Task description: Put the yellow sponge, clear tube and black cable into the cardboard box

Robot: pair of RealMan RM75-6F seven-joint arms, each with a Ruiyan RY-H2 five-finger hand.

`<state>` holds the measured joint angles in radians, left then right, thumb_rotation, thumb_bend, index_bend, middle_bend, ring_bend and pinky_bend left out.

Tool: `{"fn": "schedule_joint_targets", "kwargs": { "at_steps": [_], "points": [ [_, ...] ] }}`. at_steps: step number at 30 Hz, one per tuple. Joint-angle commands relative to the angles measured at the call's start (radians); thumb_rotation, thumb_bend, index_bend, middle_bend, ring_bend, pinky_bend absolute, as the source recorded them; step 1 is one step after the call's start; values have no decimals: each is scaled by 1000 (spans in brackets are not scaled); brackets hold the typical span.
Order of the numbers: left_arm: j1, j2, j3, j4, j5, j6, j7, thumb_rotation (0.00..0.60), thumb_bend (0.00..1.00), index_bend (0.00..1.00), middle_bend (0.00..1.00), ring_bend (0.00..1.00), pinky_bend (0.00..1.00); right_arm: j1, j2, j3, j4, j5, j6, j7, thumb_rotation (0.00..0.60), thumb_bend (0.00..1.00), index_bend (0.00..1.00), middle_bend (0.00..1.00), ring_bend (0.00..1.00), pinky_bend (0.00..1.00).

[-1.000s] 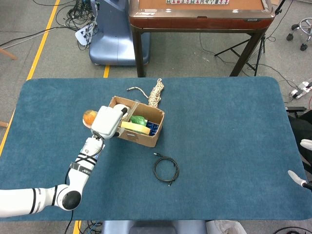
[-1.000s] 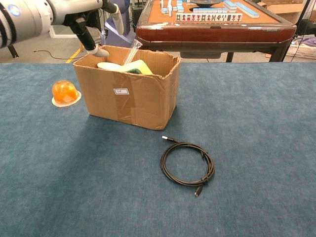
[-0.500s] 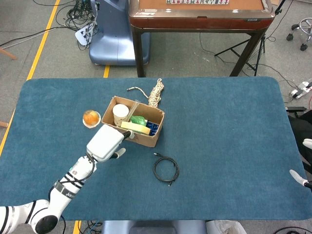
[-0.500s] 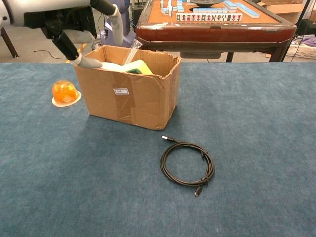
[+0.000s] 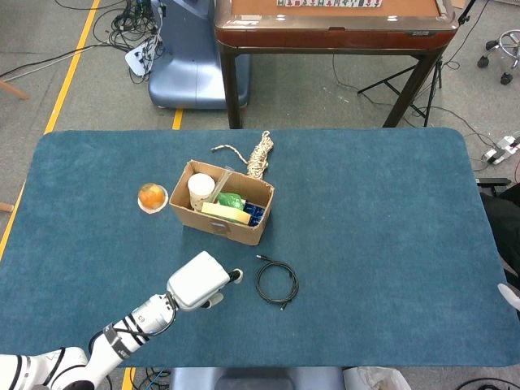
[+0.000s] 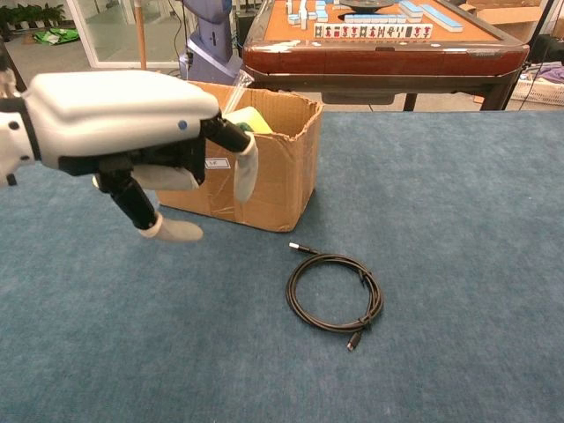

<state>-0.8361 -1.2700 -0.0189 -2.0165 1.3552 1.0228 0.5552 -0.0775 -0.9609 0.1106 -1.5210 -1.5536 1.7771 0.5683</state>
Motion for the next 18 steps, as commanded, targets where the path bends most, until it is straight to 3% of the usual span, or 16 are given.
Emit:
{"fn": "schedule_joint_targets", "kwargs": {
  "at_steps": [1,10,18],
  "points": [
    [1,-57,8,58,18,-17,-3,600,220,440,997,963,1000,-10,7,6,2,13,10,17,600,129,270,250,86,189],
    [-9,-197,7,222,56,-57,-36,600,220,441,994,962,1000,-39,28,24,19,70,12,71,600,130,270,250,87,189],
    [-8,-267,-1,322,77,-58,-64,600,220,447,994,962,1000,-57,55,29,19,111,-16,93,600,139,270,250,87,189]
  ]
}}
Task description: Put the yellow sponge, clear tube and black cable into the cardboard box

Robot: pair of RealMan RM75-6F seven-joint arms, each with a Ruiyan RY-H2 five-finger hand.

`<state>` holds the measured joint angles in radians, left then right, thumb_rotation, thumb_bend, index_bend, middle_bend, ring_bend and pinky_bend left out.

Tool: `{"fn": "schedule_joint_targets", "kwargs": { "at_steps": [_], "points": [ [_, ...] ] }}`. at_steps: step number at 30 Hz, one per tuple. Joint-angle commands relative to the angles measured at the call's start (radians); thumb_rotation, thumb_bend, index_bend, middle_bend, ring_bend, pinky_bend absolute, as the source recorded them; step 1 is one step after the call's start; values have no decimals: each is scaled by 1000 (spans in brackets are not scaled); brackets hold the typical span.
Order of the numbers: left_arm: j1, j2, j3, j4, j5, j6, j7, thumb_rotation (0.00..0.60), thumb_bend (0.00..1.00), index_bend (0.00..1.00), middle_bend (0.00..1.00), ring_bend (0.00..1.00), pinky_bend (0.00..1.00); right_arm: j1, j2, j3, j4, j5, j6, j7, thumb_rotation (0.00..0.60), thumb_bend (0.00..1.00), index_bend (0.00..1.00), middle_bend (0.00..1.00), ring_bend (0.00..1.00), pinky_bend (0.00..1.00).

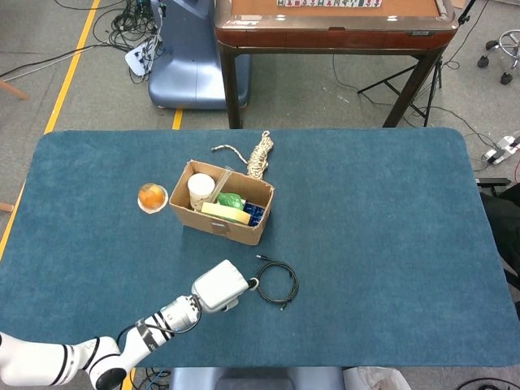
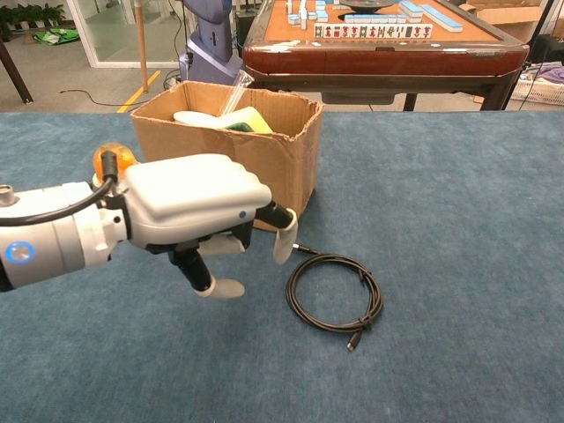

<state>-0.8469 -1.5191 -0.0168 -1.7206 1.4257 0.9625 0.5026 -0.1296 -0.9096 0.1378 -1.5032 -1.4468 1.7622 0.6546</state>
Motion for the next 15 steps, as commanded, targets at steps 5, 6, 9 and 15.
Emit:
{"fn": "schedule_joint_targets", "kwargs": {
  "at_steps": [5,6,9,15],
  "points": [
    [14,-34,-3,74,-9,-3,-33,600,220,485,994,962,1000,-17,9,6,5,12,2,17,600,139,270,250,86,189],
    [15,-38,-2,86,-14,-9,-32,600,220,489,994,962,1000,-18,10,5,4,10,2,15,600,138,270,250,86,189],
    [16,-50,1,113,-23,-20,-29,600,220,493,991,960,1000,-21,13,3,-1,1,3,9,600,139,270,250,86,189],
    [13,-74,0,145,-44,-50,-25,600,220,483,989,958,1000,-30,16,2,-12,-13,18,-4,600,140,270,250,86,189]
  ]
}}
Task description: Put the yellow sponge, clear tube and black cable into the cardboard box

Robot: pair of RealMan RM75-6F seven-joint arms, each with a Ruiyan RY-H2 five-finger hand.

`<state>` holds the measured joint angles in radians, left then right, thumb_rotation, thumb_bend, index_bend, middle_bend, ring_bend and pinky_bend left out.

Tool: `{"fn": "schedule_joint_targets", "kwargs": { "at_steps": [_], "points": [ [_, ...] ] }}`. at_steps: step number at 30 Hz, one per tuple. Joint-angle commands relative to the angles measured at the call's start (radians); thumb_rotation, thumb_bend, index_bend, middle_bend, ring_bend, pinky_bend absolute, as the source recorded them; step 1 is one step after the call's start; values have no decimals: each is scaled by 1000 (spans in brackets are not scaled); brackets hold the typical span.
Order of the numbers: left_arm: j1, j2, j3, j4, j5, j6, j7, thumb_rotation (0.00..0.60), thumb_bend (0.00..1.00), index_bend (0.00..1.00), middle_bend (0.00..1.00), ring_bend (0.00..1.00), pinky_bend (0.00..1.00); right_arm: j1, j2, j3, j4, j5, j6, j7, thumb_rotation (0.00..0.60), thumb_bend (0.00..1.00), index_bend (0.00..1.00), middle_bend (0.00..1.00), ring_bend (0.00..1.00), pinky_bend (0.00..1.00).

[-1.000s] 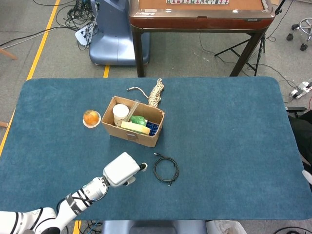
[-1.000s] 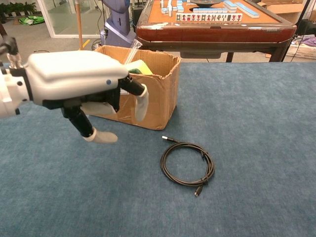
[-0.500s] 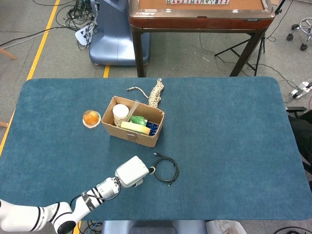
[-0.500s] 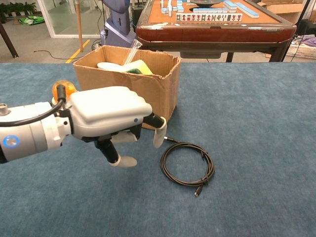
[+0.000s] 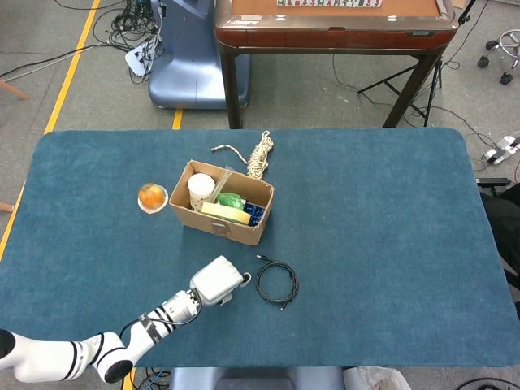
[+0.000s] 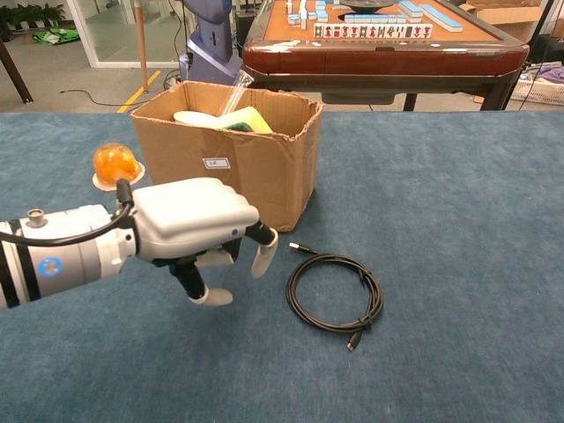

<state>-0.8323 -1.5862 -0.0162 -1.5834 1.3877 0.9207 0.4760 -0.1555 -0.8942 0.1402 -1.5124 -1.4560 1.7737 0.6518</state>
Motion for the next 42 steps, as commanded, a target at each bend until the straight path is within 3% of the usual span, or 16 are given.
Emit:
{"fn": "schedule_joint_targets", "kwargs": {
  "at_steps": [1,25,42],
  "points": [
    [-3,-11,-1,12,-8,-12,2,600,221,481,989,957,1000,-6,1,0,-4,-5,10,-1,600,140,270,250,86,189],
    [-41,-119,-29,91,-26,-77,-15,600,220,434,989,957,1000,-46,7,17,8,-9,65,52,600,140,270,250,86,189],
    [-86,-174,-48,128,-78,-129,54,600,220,432,989,957,1000,-74,2,36,35,9,97,118,600,141,270,250,86,189]
  ]
}}
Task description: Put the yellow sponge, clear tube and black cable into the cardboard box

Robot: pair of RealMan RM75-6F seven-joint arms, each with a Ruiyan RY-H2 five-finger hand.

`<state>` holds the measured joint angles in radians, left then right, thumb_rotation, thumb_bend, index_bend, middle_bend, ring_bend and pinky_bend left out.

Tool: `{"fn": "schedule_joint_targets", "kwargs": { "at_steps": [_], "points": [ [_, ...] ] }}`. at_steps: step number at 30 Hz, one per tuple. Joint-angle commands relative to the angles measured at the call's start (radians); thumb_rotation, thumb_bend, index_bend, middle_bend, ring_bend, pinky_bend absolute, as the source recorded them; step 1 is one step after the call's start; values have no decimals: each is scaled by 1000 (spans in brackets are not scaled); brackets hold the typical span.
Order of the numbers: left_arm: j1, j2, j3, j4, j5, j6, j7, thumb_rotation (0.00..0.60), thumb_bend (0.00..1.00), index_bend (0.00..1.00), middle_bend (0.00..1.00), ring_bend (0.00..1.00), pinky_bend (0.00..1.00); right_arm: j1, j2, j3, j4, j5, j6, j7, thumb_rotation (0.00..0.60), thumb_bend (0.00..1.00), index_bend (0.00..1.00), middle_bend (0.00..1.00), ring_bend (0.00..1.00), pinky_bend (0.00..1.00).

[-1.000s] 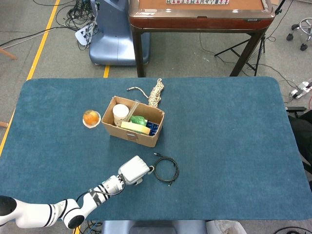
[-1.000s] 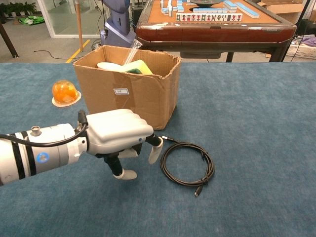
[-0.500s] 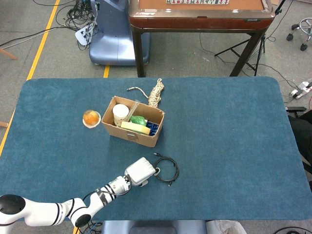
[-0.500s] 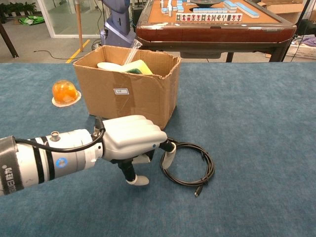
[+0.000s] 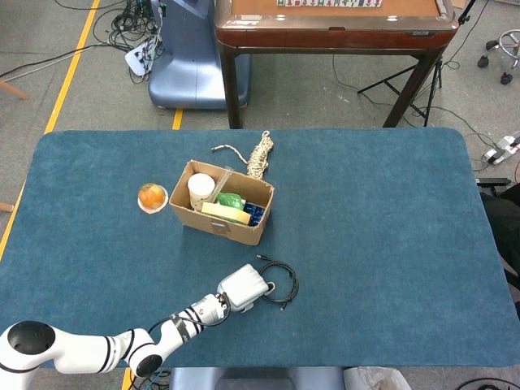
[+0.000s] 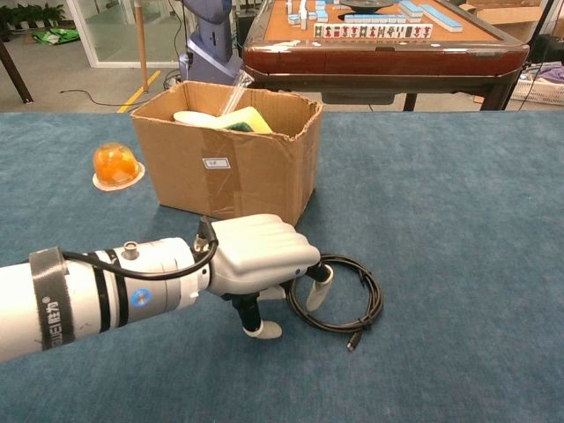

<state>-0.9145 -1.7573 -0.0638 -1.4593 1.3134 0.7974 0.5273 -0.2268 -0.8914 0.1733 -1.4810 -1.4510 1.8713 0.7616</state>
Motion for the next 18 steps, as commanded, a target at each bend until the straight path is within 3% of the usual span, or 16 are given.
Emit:
{"fn": "schedule_joint_targets", "kwargs": {
  "at_steps": [1,11,18],
  "points": [
    [-6,-5,-1,6,-6,-8,4,600,220,430,989,957,1000,-3,0,4,5,6,-1,10,600,140,270,250,86,189],
    [-21,-24,9,29,-29,-26,36,600,220,426,989,957,1000,-10,-4,17,11,20,0,28,600,140,270,250,86,189],
    [-24,-24,14,26,-43,-25,54,600,220,479,989,957,1000,-10,-4,20,15,16,-6,33,600,140,270,250,87,189]
  ]
}}
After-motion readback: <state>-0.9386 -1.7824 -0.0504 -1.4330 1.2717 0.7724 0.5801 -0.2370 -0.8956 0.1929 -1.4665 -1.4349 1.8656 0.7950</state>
